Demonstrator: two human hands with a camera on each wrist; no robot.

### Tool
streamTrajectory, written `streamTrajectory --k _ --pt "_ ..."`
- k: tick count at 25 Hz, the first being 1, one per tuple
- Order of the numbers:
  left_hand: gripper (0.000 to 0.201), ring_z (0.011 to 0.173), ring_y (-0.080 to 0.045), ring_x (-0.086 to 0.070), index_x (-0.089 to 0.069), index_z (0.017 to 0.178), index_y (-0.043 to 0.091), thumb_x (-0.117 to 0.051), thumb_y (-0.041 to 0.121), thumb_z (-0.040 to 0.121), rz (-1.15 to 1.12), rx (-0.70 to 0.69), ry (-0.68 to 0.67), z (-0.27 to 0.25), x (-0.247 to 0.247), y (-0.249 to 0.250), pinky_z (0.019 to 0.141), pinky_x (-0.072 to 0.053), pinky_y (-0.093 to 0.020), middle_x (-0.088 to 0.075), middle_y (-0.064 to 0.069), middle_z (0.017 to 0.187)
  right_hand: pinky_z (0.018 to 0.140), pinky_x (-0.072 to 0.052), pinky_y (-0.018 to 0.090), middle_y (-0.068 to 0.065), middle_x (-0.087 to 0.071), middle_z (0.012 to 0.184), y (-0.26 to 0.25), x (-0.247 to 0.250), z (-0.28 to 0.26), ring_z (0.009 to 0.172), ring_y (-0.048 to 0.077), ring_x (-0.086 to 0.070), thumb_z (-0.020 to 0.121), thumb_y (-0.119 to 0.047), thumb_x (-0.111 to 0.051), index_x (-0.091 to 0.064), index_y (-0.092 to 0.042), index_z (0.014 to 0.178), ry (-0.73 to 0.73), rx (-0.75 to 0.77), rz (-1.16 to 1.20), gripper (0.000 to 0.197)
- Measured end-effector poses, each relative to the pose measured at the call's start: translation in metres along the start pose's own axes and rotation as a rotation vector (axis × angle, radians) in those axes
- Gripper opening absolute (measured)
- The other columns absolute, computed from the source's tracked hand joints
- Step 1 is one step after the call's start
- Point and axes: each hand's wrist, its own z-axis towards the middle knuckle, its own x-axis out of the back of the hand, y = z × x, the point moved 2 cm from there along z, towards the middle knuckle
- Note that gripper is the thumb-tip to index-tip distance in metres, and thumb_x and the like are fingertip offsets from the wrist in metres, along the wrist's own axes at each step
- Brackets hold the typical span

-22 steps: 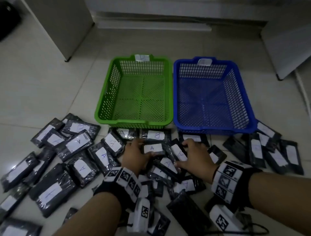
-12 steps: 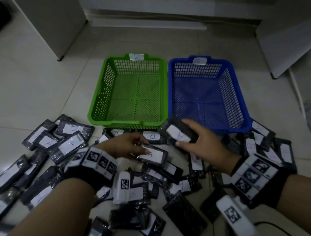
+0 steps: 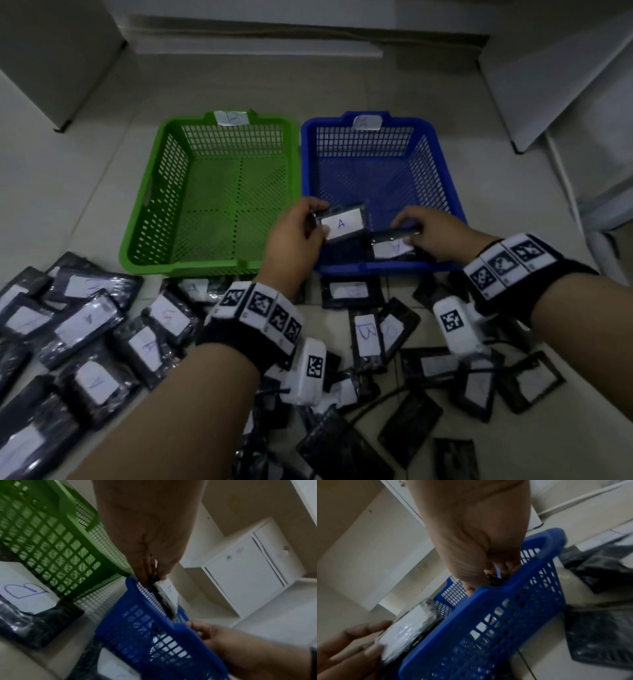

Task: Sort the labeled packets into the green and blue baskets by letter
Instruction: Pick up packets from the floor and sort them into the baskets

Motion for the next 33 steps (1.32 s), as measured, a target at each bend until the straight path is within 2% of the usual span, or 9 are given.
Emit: streamTrajectory --k 5,8,11,13,15,19,23,28,33 --pt "0.032 0.102 -0.025 -0.058 -0.060 0.117 0.015 -0.057 0.007 0.087 0.343 -0.271 -0.094 0.012 -0.029 -0.010 0.089 -0.046 -0.031 -0.062 -0.010 0.113 0.095 -0.033 0.014 0.003 -0.058 0.134 0.006 -0.012 -0.010 0.124 0.020 -0.052 0.092 -0.009 -0.055 -0.059 -0.016 0.129 -0.053 0.006 -0.007 0.038" --pt "0.045 0.136 -0.035 -0.035 -0.050 0.135 0.010 -0.050 0.008 0.090 0.667 -0.330 -0.136 0.008 -0.034 -0.016 0.111 -0.029 -0.039 -0.042 -0.013 0.146 0.083 -0.027 -0.001 0.006 -0.061 0.118 -0.006 -0.011 -0.038 0.107 0.017 -0.055 0.090 -0.007 -0.055 -0.067 -0.014 0.119 0.226 0.127 0.070 0.032" --pt "0.042 0.132 -0.030 -0.036 -0.052 0.130 0.019 -0.052 0.014 0.088 0.711 -0.343 0.034 -0.022 -0.025 -0.015 0.104 -0.034 -0.043 -0.038 -0.007 0.146 0.073 -0.035 0.001 0.000 -0.055 0.092 -0.020 -0.025 -0.087 0.083 0.009 -0.051 0.085 -0.001 -0.057 -0.070 -0.016 0.094 0.454 0.268 0.248 0.022" --pt "0.025 0.104 -0.028 -0.048 -0.060 0.109 0.015 -0.053 0.014 0.085 0.579 -0.431 0.136 -0.049 -0.022 -0.018 0.087 -0.040 -0.037 -0.051 -0.008 0.118 0.073 -0.042 0.014 -0.005 -0.057 0.089 -0.022 -0.050 -0.104 0.080 0.007 -0.054 0.085 -0.002 -0.056 -0.070 -0.018 0.091 0.318 0.253 0.269 0.022" --pt "0.015 0.088 -0.028 -0.050 -0.059 0.098 0.013 -0.053 0.014 0.085 0.558 -0.527 0.018 -0.068 -0.030 -0.030 0.076 -0.044 -0.039 -0.053 -0.007 0.100 0.083 -0.046 0.025 -0.002 -0.058 0.098 -0.020 -0.074 -0.106 0.092 0.011 -0.055 0.087 -0.006 -0.057 -0.069 -0.019 0.106 0.088 0.252 0.156 0.026" --pt "0.038 0.096 -0.031 -0.056 -0.056 0.120 0.012 -0.046 0.025 0.086 0.666 -0.402 -0.218 -0.075 -0.047 -0.062 0.079 -0.051 -0.043 -0.056 -0.008 0.117 0.093 -0.039 0.029 0.006 -0.034 0.125 -0.019 -0.097 -0.101 0.119 0.022 -0.033 0.087 -0.018 -0.062 -0.031 -0.040 0.143 -0.288 0.341 -0.278 0.068" --pt "0.044 0.111 -0.036 -0.049 -0.052 0.125 0.010 -0.058 0.029 0.086 0.731 -0.205 -0.289 -0.068 -0.055 -0.070 0.090 -0.042 -0.042 -0.047 -0.015 0.129 0.101 -0.036 0.032 0.010 -0.026 0.139 -0.021 -0.104 -0.099 0.129 0.029 -0.027 0.080 -0.021 -0.070 -0.035 -0.036 0.139 -0.260 0.377 -0.403 0.070" --pt "0.048 0.109 -0.027 -0.045 -0.050 0.114 0.018 -0.068 0.042 0.076 0.838 -0.169 -0.299 -0.067 -0.047 -0.063 0.084 -0.036 -0.037 -0.052 -0.003 0.119 0.085 -0.038 0.033 0.002 -0.040 0.117 -0.016 -0.097 -0.106 0.108 0.023 -0.034 0.075 -0.027 -0.073 -0.044 -0.029 0.121 -0.185 0.363 -0.360 0.055" --pt "0.038 0.094 -0.013 -0.059 -0.056 0.103 0.027 -0.075 0.014 0.073 0.313 0.006 -0.442 -0.068 -0.014 -0.061 0.076 -0.047 -0.025 -0.056 0.002 0.101 0.077 -0.048 0.017 -0.012 -0.061 0.099 -0.028 -0.063 -0.096 0.091 0.000 -0.058 0.089 -0.019 -0.062 -0.059 -0.028 0.103 -0.348 0.331 0.112 0.016"
